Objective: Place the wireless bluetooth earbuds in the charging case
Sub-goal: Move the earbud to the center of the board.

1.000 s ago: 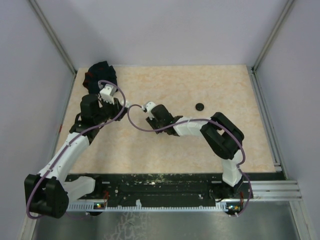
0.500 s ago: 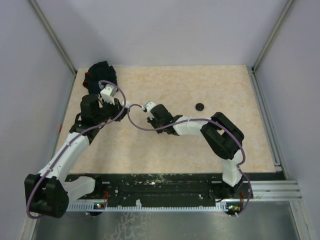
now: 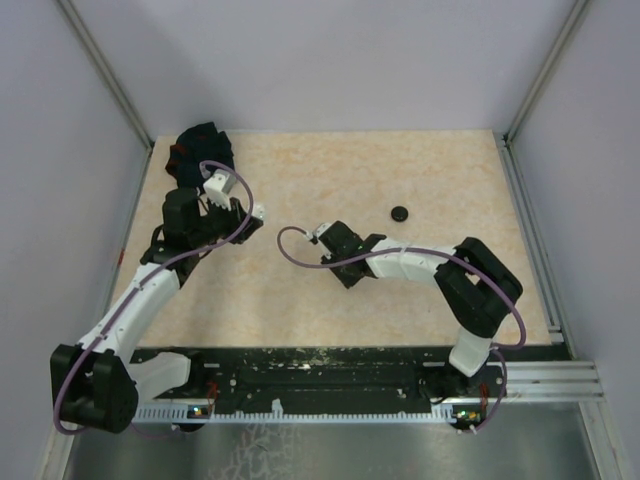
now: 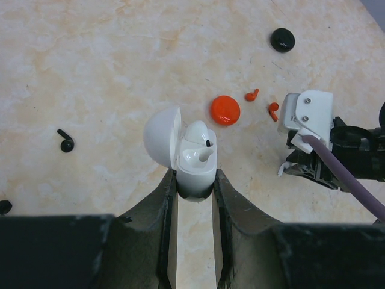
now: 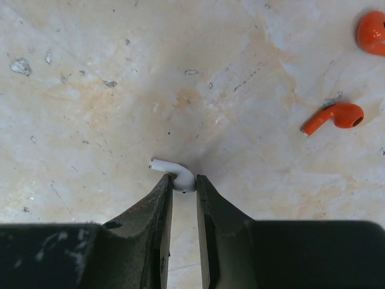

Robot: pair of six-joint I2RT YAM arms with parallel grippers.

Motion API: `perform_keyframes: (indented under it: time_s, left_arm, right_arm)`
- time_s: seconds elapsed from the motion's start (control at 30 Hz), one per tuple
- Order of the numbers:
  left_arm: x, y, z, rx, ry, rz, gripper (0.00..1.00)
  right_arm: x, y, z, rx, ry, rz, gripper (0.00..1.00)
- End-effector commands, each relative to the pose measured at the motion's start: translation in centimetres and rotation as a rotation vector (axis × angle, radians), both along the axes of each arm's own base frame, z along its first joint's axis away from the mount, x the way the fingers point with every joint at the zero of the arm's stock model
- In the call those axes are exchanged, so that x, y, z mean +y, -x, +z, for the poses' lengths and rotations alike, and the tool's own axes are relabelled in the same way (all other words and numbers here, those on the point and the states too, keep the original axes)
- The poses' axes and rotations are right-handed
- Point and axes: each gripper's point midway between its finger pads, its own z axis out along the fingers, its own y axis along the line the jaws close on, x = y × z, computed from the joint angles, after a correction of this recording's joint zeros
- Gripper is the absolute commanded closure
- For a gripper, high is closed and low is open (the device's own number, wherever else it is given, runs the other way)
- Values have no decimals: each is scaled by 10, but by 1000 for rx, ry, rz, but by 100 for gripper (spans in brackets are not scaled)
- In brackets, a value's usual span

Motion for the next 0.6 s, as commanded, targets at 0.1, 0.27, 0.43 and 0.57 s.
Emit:
perform_keyframes:
  time_s: [0.1, 0.27, 0.43, 0.57]
  left_arm:
    - [-6, -5, 19, -39, 32, -28, 100]
    - [-6, -4, 19, -39, 34, -33, 100]
    - [-7, -4, 20, -41, 35, -37, 100]
    - [-7, -3, 20, -39, 37, -37, 100]
  right_arm:
    - [-16, 2, 10, 40, -4, -71, 74]
    - [-15, 7, 10, 91, -65, -96, 70]
    - [-11, 15, 6, 139, -100, -98, 70]
    - [2, 20, 9, 168, -172, -79, 70]
